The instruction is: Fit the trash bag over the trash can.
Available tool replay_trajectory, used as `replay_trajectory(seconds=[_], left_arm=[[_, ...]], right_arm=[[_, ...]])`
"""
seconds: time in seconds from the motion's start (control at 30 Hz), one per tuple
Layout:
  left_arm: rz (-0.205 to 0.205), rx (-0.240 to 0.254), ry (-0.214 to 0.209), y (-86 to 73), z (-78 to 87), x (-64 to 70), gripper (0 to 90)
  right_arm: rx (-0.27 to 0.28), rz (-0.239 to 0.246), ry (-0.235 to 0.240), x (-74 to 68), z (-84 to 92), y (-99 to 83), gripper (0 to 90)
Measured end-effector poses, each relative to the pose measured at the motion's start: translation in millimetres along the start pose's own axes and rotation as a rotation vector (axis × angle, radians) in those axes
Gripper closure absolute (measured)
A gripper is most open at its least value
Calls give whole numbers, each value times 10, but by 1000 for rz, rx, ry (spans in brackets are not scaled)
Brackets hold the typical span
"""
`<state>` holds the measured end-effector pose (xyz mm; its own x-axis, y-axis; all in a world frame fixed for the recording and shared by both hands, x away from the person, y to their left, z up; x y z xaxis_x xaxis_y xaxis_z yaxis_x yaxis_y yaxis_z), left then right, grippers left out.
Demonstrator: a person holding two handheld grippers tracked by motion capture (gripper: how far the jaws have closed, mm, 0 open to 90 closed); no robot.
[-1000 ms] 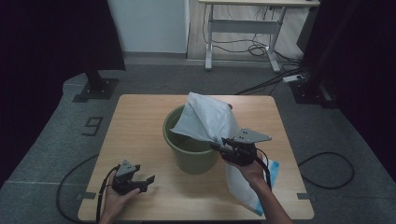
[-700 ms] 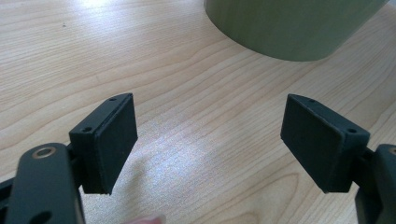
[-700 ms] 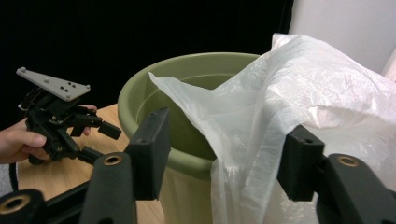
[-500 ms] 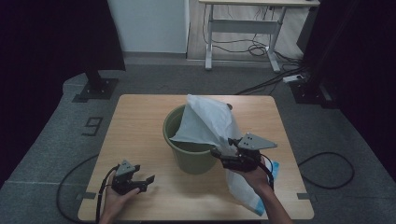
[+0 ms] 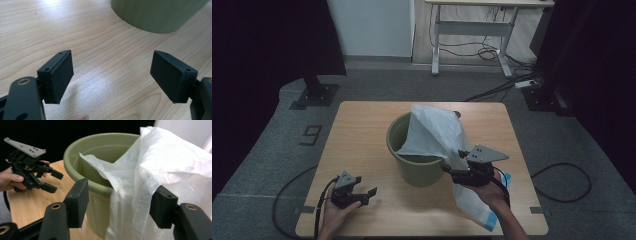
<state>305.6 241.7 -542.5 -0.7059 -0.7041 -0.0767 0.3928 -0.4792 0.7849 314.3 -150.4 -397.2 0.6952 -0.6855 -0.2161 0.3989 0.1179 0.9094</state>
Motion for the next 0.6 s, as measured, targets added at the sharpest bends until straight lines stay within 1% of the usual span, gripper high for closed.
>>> replay_trajectory(seconds=[0.1,0.2,0.3,0.33,0.37,0.47,0.6], left_arm=[[-1,0,-1,1,-3,2,184],[-1,0,1,0,-3,3,184],[-2,-1,1,-2,4,-1,184],[0,0,1,-3,7,-3,184],[1,1,1,-4,7,-6,184],[1,1,1,-3,5,-3,184],[-1,1,1,2,2,7,184]], right_arm=[[-1,0,-13,17,28,-4,361],[-6,-2,-58,43,40,-35,322],[-4,-3,-67,53,52,-75,316],[-2,-14,-70,71,80,-126,308],[-2,-14,-70,71,80,-126,308],[5,-32,-81,98,134,-223,294],[18,-60,-103,118,198,-399,281]])
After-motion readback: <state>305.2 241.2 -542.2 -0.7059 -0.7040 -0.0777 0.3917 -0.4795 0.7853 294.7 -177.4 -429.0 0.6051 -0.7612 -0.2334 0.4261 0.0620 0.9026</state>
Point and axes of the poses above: each handheld gripper's, and its own axes: z roughly backward along the jaws, y roughly out of its top, x roughly to its right, the point moved 2 cm from there along -z, roughly forward along the jaws, and after that the axes turned 15 degrees about -z, right-handed, at the moved point
